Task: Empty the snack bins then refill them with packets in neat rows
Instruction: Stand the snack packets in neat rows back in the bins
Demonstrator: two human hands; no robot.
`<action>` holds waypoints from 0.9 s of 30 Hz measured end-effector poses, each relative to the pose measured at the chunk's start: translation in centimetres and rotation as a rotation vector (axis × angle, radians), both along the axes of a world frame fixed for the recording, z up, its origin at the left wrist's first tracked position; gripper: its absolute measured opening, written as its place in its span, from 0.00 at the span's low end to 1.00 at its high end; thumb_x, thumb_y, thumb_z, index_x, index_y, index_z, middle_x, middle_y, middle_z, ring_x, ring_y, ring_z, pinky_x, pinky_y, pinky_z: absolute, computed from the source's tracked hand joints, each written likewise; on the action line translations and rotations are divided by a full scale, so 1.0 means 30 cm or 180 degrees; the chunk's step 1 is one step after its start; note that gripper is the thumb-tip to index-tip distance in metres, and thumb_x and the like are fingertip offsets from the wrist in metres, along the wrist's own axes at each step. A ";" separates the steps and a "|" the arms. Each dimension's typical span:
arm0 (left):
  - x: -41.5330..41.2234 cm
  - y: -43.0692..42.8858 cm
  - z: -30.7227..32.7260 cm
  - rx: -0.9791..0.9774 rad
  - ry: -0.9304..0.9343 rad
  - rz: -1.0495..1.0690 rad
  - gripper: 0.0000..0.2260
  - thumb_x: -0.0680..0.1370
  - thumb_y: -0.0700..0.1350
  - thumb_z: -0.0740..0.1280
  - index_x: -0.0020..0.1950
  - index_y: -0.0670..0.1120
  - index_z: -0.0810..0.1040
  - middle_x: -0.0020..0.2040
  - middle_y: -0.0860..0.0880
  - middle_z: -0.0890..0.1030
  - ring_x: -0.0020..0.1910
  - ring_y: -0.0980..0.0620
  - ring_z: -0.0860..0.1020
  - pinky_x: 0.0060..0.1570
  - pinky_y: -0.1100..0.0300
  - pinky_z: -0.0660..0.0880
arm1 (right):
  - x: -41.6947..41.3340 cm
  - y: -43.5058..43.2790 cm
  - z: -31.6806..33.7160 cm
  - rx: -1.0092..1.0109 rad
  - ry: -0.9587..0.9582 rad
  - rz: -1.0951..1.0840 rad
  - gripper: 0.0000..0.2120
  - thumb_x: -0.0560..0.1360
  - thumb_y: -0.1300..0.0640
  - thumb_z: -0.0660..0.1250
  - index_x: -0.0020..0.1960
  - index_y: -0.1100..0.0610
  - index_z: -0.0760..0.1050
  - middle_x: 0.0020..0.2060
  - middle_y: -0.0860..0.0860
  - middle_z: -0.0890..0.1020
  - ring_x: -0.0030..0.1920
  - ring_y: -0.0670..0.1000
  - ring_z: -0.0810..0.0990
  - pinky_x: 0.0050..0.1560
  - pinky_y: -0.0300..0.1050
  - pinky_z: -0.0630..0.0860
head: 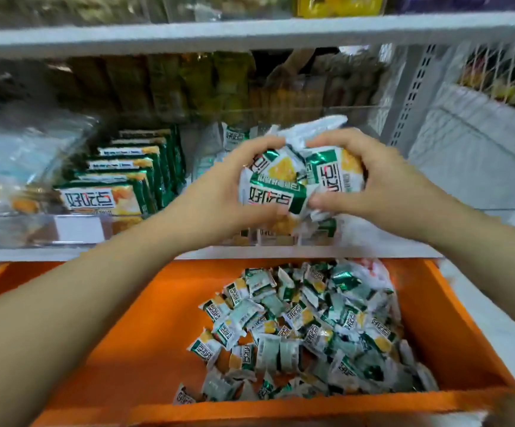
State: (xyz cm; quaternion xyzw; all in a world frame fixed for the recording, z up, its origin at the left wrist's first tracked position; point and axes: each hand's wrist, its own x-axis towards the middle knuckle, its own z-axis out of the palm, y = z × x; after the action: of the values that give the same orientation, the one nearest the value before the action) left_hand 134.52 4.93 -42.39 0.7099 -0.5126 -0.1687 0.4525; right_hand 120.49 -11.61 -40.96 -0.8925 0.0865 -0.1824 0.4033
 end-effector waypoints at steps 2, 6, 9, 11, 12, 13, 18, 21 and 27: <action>0.043 -0.062 -0.004 -0.0224 0.0184 0.0225 0.31 0.72 0.45 0.75 0.67 0.65 0.64 0.70 0.55 0.68 0.60 0.53 0.77 0.52 0.53 0.80 | 0.070 -0.048 0.009 -0.0036 -0.0173 -0.0162 0.26 0.68 0.56 0.75 0.58 0.39 0.68 0.55 0.47 0.74 0.56 0.49 0.77 0.56 0.55 0.77; 0.108 -0.188 -0.074 -0.0393 0.0461 0.0608 0.31 0.71 0.52 0.74 0.68 0.67 0.62 0.72 0.51 0.68 0.66 0.46 0.72 0.60 0.44 0.75 | 0.164 -0.131 -0.043 -0.0032 -0.0027 -0.0365 0.28 0.70 0.57 0.75 0.64 0.44 0.67 0.59 0.47 0.73 0.58 0.51 0.76 0.59 0.55 0.75; 0.146 -0.261 -0.126 -0.0103 0.0509 0.0747 0.34 0.72 0.52 0.74 0.73 0.62 0.60 0.76 0.52 0.62 0.71 0.49 0.66 0.65 0.46 0.71 | 0.185 -0.178 -0.080 -0.0434 0.0608 -0.0441 0.33 0.72 0.55 0.72 0.73 0.48 0.61 0.68 0.49 0.70 0.61 0.50 0.74 0.58 0.41 0.70; 0.165 -0.291 -0.151 0.0151 0.0429 0.0808 0.37 0.73 0.52 0.73 0.76 0.59 0.56 0.76 0.53 0.60 0.70 0.54 0.66 0.63 0.54 0.70 | 0.193 -0.186 -0.090 -0.0888 0.1083 -0.0412 0.36 0.74 0.53 0.70 0.76 0.48 0.55 0.74 0.48 0.63 0.61 0.49 0.72 0.56 0.38 0.66; 0.166 -0.300 -0.155 0.0274 0.0384 0.0793 0.38 0.73 0.52 0.73 0.76 0.59 0.55 0.75 0.52 0.62 0.68 0.55 0.67 0.60 0.59 0.68 | 0.197 -0.186 -0.089 -0.1020 0.1219 -0.0406 0.36 0.75 0.53 0.69 0.77 0.48 0.54 0.75 0.48 0.61 0.60 0.48 0.73 0.54 0.38 0.67; 0.167 -0.308 -0.156 0.0385 0.0324 0.0766 0.38 0.73 0.52 0.73 0.77 0.59 0.53 0.75 0.50 0.63 0.68 0.53 0.68 0.57 0.60 0.67 | 0.202 -0.186 -0.089 -0.1089 0.1298 -0.0408 0.35 0.76 0.53 0.69 0.77 0.47 0.54 0.75 0.48 0.61 0.56 0.47 0.75 0.50 0.37 0.68; 0.154 -0.328 -0.139 0.1063 -0.0029 0.0565 0.40 0.73 0.53 0.73 0.77 0.58 0.51 0.76 0.51 0.62 0.62 0.47 0.74 0.50 0.60 0.73 | 0.207 -0.185 -0.070 -0.1350 0.1305 -0.0495 0.26 0.76 0.56 0.67 0.72 0.49 0.65 0.69 0.49 0.70 0.49 0.47 0.73 0.38 0.36 0.62; 0.152 -0.320 -0.110 0.1541 -0.0481 0.0426 0.38 0.75 0.54 0.71 0.78 0.56 0.51 0.73 0.49 0.66 0.59 0.46 0.75 0.48 0.60 0.69 | 0.195 -0.190 -0.059 -0.1295 0.1119 -0.0551 0.22 0.76 0.58 0.67 0.69 0.50 0.69 0.65 0.49 0.74 0.33 0.39 0.66 0.33 0.29 0.65; 0.138 -0.288 -0.072 0.1630 -0.0848 0.0447 0.29 0.77 0.50 0.69 0.75 0.55 0.60 0.61 0.48 0.74 0.43 0.53 0.74 0.41 0.60 0.71 | 0.152 -0.171 -0.059 -0.0859 0.0775 -0.0703 0.18 0.77 0.61 0.65 0.65 0.49 0.73 0.47 0.44 0.78 0.24 0.34 0.73 0.26 0.27 0.66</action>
State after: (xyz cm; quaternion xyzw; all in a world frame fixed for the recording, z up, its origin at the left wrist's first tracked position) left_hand 138.67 -3.71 -44.55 0.8506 -0.4578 -0.1662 0.1980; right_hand 125.04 -16.76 -42.73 -0.9390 0.2066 -0.1262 0.2442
